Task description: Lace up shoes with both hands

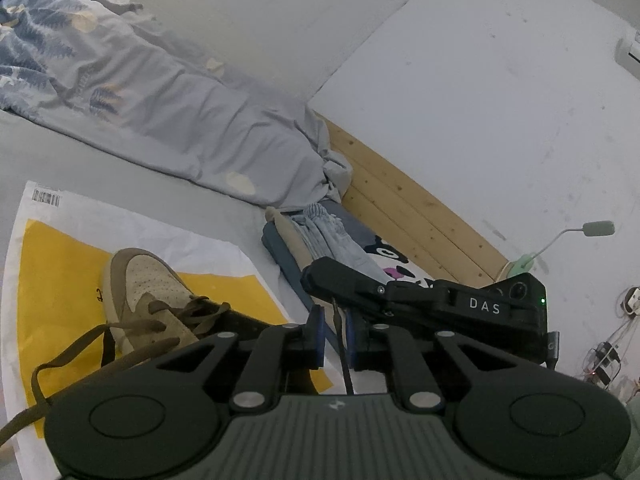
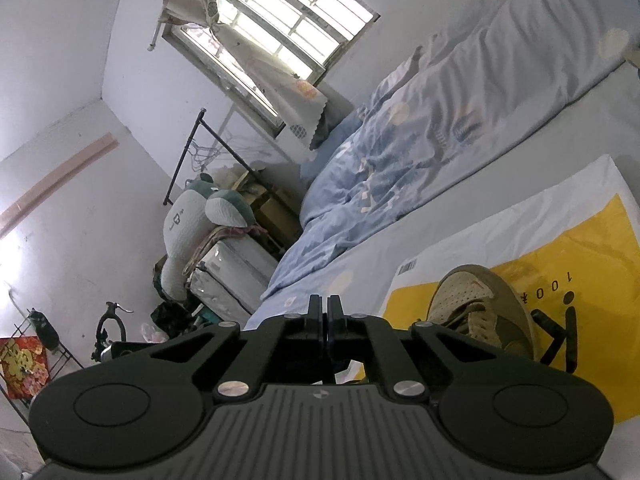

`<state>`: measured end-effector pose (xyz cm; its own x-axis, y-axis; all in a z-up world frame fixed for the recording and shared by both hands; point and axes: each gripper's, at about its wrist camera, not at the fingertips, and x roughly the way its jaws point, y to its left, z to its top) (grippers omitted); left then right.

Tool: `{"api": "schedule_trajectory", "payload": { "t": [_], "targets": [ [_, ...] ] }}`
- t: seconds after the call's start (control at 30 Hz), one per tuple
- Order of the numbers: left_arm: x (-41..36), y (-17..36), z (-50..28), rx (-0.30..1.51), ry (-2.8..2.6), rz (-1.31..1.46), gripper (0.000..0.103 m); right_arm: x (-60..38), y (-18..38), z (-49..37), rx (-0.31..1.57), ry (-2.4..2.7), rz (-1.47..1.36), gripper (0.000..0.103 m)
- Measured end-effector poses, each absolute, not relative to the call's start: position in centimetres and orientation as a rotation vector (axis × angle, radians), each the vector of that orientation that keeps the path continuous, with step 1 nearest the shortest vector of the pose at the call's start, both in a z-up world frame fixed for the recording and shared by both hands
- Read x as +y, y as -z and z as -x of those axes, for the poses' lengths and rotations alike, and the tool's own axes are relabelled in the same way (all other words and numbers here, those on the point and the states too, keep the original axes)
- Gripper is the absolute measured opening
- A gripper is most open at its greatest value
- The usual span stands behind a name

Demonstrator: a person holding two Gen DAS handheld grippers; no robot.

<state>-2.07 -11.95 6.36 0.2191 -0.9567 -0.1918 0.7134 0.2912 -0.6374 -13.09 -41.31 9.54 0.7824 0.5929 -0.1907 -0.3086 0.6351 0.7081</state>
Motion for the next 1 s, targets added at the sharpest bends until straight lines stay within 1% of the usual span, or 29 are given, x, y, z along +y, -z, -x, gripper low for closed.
{"api": "schedule_trajectory", "payload": {
  "t": [0.1, 0.13, 0.27, 0.5, 0.57, 0.63, 0.67, 0.7, 0.77, 0.87, 0.97, 1.0],
  "targets": [
    [-12.5, -6.1, 2.3, 0.619, 1.205, 0.469, 0.006, -41.4, -9.4, 13.0, 0.435, -0.537, -0.721, 0.003],
    [-12.5, -6.1, 2.3, 0.619, 1.210, 0.470, 0.003, -41.4, -9.4, 13.0, 0.436, -0.538, -0.724, 0.003],
    [-12.4, -6.1, 2.4, 0.614, 1.213, 0.466, 0.000, -41.5, -9.3, 12.9, 0.434, -0.545, -0.732, 0.003],
    [-12.1, -6.2, 2.5, 0.597, 1.199, 0.459, 0.000, -41.7, -9.1, 12.7, 0.429, -0.551, -0.747, 0.003],
    [-12.1, -6.4, 2.6, 0.593, 1.196, 0.457, 0.000, -41.8, -9.0, 12.8, 0.428, -0.551, -0.754, 0.005],
    [-12.0, -6.4, 2.7, 0.590, 1.193, 0.459, 0.000, -42.0, -8.9, 12.8, 0.431, -0.540, -0.765, 0.010],
    [-12.0, -6.5, 2.7, 0.587, 1.189, 0.461, 0.000, -42.1, -8.9, 12.7, 0.432, -0.532, -0.773, 0.017],
    [-11.9, -6.5, 2.6, 0.583, 1.185, 0.465, 0.000, -42.3, -8.8, 12.7, 0.432, -0.524, -0.781, 0.029],
    [-11.2, -6.8, 2.4, 0.564, 1.150, 0.478, 0.000, -42.8, -8.7, 12.8, 0.415, -0.504, -0.805, 0.038],
    [-9.3, -7.4, 1.4, 0.517, 1.045, 0.514, 0.000, -43.8, -8.7, 13.1, 0.371, -0.466, -0.857, 0.040],
    [-5.6, -8.7, 0.4, 0.426, 0.879, 0.590, 0.000, -45.2, -8.7, 13.5, 0.316, -0.404, -0.906, 0.050],
    [-4.2, -9.3, 0.2, 0.389, 0.826, 0.615, 0.000, -45.7, -8.7, 13.7, 0.302, -0.384, -0.918, 0.050]
  ]
}}
